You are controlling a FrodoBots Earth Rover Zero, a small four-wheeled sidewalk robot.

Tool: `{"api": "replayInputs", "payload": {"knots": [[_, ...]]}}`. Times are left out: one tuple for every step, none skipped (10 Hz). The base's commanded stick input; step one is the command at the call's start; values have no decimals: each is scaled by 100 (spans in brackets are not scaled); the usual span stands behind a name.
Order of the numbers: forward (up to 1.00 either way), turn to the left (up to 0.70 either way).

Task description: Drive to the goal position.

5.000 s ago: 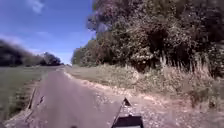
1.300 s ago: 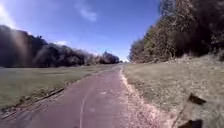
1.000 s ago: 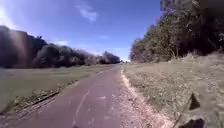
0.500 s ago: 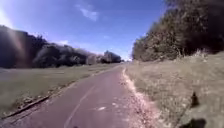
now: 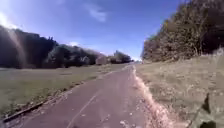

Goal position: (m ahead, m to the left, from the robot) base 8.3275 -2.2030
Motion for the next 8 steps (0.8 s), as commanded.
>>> {"api": "replayInputs", "payload": {"knots": [[100,2],[100,2],[100,2],[100,2],[100,2],[100,2],[100,2],[100,2]]}}
